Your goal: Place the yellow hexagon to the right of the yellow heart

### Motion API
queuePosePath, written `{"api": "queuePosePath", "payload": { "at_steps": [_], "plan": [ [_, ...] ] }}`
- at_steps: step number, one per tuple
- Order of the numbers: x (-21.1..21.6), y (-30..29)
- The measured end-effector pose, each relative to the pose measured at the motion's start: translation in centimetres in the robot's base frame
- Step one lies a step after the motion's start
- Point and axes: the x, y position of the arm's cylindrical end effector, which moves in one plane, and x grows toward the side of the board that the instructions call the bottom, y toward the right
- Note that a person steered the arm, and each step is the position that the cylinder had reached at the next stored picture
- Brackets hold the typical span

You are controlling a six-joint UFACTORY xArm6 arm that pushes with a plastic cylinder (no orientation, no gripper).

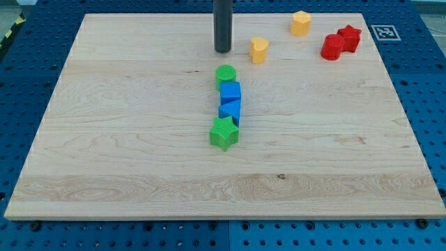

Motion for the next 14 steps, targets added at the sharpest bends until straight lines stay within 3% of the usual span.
{"api": "queuePosePath", "payload": {
  "at_steps": [1,2,4,5,6,7,8,10,11,12,14],
  "plan": [
    [-5.6,2.2],
    [-8.1,6.6],
    [-8.2,14.5],
    [-4.9,16.2],
    [-4.4,16.2],
    [-7.0,17.7],
    [-5.7,21.2],
    [0.9,17.3],
    [1.7,15.7],
    [-2.2,18.1],
    [-2.6,15.3]
  ]
}}
